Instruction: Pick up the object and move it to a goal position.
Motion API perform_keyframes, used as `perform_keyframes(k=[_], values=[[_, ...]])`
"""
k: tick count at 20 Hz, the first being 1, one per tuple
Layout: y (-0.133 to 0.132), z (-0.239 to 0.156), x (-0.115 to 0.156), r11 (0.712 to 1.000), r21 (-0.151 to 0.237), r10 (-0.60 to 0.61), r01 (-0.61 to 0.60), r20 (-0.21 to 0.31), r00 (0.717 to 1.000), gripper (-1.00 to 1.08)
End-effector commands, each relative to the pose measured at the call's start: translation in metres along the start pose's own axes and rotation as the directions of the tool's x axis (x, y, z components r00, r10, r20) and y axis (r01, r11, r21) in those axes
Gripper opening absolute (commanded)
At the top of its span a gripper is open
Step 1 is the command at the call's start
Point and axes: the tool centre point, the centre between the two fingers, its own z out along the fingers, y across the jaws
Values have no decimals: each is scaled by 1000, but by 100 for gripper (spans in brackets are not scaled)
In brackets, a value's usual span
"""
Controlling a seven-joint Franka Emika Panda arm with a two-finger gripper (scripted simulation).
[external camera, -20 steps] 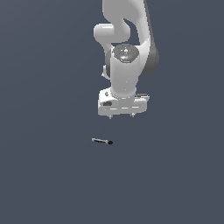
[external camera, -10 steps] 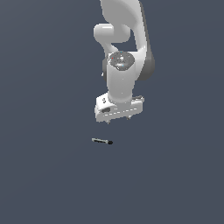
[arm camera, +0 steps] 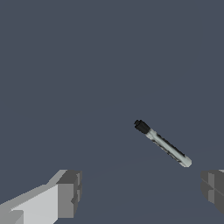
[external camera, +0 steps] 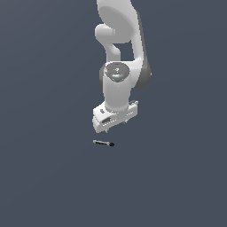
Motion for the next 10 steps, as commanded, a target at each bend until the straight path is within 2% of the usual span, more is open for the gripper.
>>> perform_keyframes(k=[1,5,10], values=[[5,6,0,998,-2,-65,65,1,998,100],[14,16,0,986,-5,-165,165,3,986,100],[24,28,-1,958,-7,-288,288,4,958,100]])
